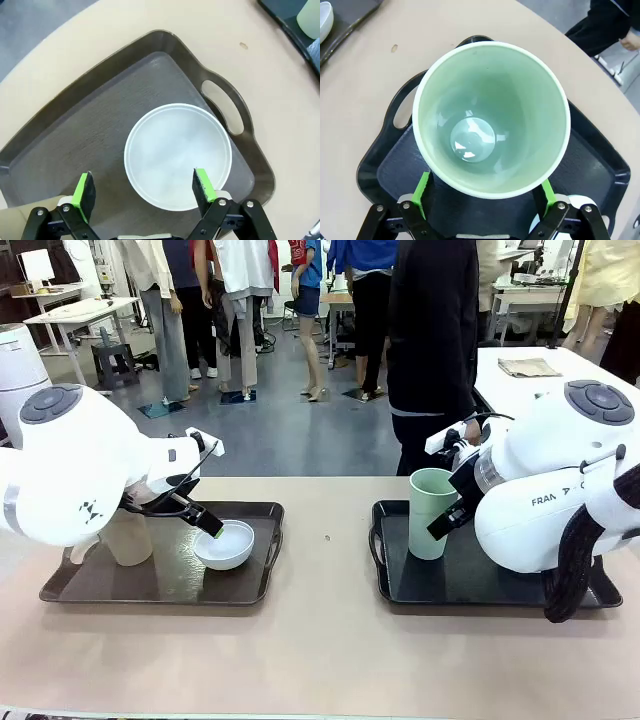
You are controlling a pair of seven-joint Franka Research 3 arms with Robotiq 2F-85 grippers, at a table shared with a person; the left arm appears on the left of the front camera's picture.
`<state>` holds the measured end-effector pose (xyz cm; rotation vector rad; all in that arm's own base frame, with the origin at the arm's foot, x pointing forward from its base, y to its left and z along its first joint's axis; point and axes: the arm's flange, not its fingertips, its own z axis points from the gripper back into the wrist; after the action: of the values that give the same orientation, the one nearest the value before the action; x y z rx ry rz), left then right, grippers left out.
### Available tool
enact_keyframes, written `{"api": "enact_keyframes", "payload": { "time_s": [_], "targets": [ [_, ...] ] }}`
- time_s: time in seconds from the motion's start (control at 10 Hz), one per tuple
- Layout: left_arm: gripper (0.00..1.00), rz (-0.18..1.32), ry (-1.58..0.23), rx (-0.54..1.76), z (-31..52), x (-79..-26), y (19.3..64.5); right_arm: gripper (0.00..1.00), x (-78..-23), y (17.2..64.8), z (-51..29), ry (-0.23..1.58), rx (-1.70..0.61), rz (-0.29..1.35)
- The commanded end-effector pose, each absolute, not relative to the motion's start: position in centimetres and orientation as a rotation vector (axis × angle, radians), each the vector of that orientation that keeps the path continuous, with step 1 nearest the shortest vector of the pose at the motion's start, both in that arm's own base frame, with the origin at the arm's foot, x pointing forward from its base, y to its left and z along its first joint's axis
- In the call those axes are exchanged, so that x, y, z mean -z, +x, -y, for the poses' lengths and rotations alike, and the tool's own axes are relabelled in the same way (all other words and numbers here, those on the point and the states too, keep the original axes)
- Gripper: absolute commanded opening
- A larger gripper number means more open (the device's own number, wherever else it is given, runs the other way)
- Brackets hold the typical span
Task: Set up a tray with a mat and arrange the tableware.
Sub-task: Pick up the Picnic Bowl and Reusable plastic cup from the Handle tray in front of the human's position and hold them in the air.
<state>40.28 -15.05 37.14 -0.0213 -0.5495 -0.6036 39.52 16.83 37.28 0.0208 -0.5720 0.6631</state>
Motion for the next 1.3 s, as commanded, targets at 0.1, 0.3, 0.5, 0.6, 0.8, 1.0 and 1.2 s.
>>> {"api": "enact_keyframes", "payload": {
  "time_s": [0.1, 0.3, 0.5, 0.6, 0.8, 1.0, 1.2],
  "targets": [
    [1.00, 0.550, -0.021, 0.604, 15.06, -37.14, 40.28, 1.00, -37.28, 39.52, -16.83, 0.021, -0.663, 0.572],
    [1.00, 0.550, -0.021, 0.604, 15.06, -37.14, 40.28, 1.00, -37.28, 39.52, -16.83, 0.021, -0.663, 0.572],
    [1.00, 0.550, -0.021, 0.604, 15.06, -37.14, 40.28, 1.00, -37.28, 39.52, -16.83, 0.021, -0.663, 0.572],
    [1.00, 0.550, -0.021, 0.604, 15.06, -37.14, 40.28, 1.00, -37.28, 39.52, -16.83, 0.021, -0.663, 0.572],
    [1.00, 0.550, -0.021, 0.604, 15.06, -37.14, 40.28, 1.00, -37.28, 39.52, -16.83, 0.021, -0.663, 0.572],
    [1.00, 0.550, -0.021, 0.604, 15.06, -37.14, 40.28, 1.00, -37.28, 39.52, -16.83, 0.021, -0.663, 0.572],
    [1.00, 0.550, -0.021, 0.604, 15.06, -37.14, 40.28, 1.00, -37.28, 39.52, -16.83, 0.021, -0.663, 0.572]
  ]
}}
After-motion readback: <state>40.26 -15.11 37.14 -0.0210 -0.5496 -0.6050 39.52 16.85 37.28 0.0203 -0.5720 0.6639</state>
